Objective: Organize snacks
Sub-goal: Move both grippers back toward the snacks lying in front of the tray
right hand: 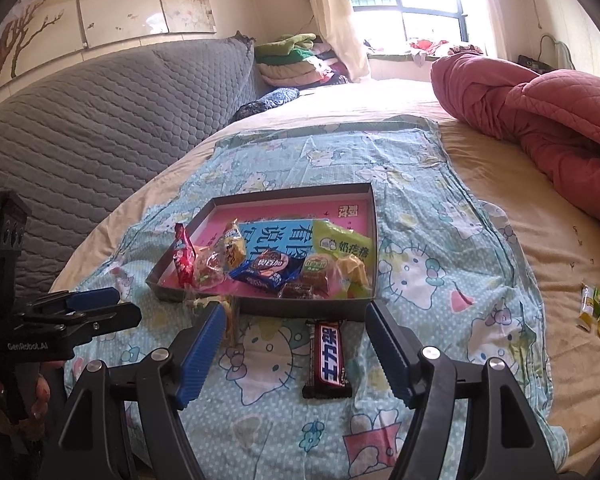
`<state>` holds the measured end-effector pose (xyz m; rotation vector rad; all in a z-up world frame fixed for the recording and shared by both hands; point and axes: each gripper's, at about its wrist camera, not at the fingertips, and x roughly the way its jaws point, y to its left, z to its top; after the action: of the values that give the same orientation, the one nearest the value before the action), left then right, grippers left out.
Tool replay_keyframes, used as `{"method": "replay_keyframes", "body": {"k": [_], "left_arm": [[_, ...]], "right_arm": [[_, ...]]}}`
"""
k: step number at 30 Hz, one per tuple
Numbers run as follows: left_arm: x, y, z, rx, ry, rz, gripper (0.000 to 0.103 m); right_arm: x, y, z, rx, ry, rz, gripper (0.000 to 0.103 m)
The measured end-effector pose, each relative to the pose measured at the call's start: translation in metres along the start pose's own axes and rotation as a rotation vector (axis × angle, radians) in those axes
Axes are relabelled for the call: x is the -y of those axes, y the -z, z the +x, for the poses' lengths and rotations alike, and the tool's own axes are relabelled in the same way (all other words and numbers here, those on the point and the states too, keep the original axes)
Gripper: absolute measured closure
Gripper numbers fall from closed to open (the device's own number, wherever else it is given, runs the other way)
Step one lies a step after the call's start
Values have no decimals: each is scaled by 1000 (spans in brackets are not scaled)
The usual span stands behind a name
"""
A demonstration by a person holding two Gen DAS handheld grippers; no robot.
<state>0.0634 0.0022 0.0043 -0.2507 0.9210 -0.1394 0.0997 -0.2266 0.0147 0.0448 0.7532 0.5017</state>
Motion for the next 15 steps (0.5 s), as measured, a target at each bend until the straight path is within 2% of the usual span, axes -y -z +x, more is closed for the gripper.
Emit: {"method": "replay_keyframes", "body": {"k": [15], "left_arm": [[-2,8,18,-64,34,-11,25]], "right_arm": [[2,11,12,-75,17,12,31]]}}
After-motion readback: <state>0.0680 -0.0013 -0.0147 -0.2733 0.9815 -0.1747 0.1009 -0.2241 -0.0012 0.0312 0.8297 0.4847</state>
